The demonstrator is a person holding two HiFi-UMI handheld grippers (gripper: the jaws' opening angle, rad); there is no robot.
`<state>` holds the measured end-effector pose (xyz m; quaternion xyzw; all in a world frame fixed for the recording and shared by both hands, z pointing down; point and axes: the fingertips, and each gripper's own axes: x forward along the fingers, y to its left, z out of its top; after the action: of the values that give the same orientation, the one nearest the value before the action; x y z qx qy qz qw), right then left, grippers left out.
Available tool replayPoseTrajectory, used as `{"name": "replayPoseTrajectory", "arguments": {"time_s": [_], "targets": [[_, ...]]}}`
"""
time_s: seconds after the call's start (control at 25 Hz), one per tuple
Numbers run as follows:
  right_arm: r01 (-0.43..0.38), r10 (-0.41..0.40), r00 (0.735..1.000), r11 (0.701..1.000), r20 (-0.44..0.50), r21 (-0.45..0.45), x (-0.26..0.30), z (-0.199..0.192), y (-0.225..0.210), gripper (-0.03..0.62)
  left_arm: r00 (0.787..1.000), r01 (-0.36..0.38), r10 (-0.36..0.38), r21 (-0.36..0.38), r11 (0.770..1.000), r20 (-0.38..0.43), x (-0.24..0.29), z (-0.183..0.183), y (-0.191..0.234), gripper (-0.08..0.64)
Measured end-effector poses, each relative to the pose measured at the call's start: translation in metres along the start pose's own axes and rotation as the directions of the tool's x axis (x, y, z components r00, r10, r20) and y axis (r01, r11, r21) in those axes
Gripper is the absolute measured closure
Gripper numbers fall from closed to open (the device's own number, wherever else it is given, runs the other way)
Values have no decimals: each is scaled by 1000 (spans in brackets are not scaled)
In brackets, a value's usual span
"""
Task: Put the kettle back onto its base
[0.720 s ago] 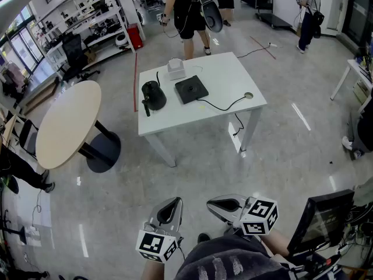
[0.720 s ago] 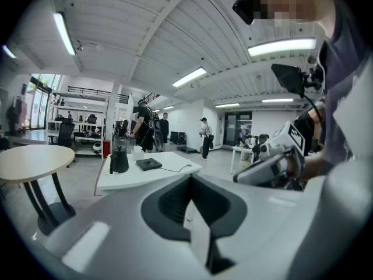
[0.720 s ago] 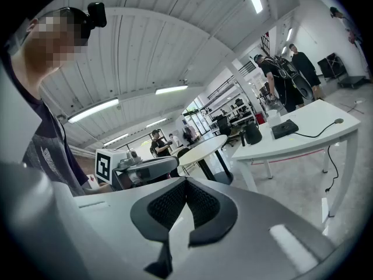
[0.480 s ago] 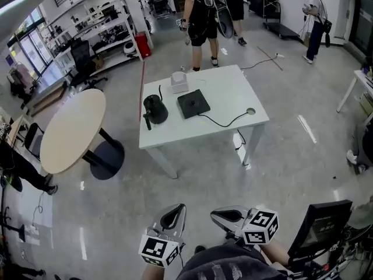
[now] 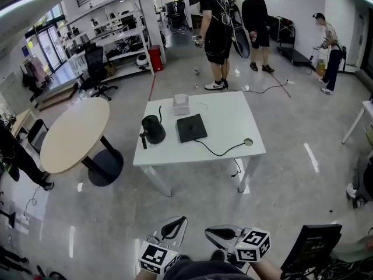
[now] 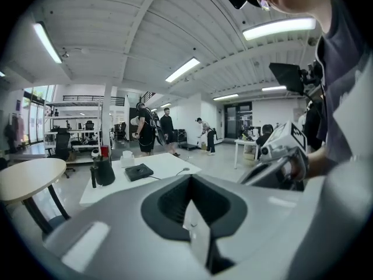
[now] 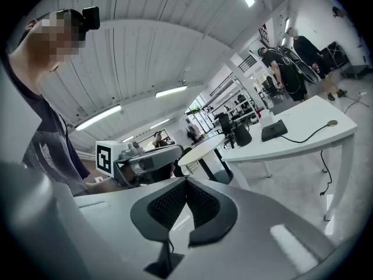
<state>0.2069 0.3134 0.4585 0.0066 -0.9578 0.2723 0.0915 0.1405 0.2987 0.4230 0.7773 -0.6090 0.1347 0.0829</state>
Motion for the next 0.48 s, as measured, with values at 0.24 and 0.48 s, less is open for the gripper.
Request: {"name": "replayPoseTrajectory", "arguments": {"time_s": [0.24, 0.48], "targets": [[6, -6, 1000, 1000, 3, 19, 4, 11, -15, 591, 1000, 5, -5, -8, 1000, 4, 18, 6, 13, 558], [67, -67, 998, 998, -10, 4, 36, 30, -30, 591, 998, 53, -51, -35, 998, 31, 35, 6, 55, 558]]}}
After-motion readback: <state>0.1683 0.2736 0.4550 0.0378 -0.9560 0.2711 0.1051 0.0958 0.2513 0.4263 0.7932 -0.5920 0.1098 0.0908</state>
